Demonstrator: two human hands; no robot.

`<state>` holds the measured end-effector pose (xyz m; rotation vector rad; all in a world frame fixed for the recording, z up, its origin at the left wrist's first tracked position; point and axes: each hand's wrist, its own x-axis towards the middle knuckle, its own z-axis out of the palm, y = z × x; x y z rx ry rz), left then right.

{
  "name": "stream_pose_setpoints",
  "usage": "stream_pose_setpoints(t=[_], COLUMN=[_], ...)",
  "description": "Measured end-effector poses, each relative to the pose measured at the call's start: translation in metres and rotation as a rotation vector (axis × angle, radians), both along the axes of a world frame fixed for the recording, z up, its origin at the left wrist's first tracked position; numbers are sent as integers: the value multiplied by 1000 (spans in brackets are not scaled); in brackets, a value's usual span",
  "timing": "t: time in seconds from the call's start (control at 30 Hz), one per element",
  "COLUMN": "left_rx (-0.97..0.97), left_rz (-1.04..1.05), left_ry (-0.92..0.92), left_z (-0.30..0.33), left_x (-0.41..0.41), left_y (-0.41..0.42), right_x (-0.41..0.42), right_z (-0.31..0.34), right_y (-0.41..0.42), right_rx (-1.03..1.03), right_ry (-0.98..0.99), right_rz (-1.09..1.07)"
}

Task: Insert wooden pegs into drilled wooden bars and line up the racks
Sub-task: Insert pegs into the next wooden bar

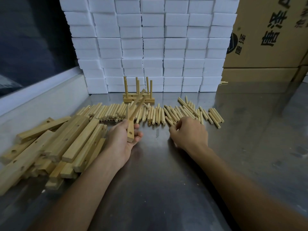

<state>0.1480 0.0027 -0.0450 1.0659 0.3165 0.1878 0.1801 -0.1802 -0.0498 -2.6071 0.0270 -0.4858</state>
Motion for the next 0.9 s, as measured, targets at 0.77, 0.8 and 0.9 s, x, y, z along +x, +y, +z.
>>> stream_pose_setpoints(t=[0.77,0.8,0.9], left_rx=[102,102,35], left_rz=[21,21,-5], left_ry=[-1,-12,-45], left_z=[-1,-1,1], left_x=[-1,-2,-4], left_y=[1,1,-1], right_x=[1,0,0], right_z=[17,18,21], right_y=[-4,-4,-2], right_rx=[1456,1486,1573], right_ry=[52,62,101], right_rz=[198,203,209])
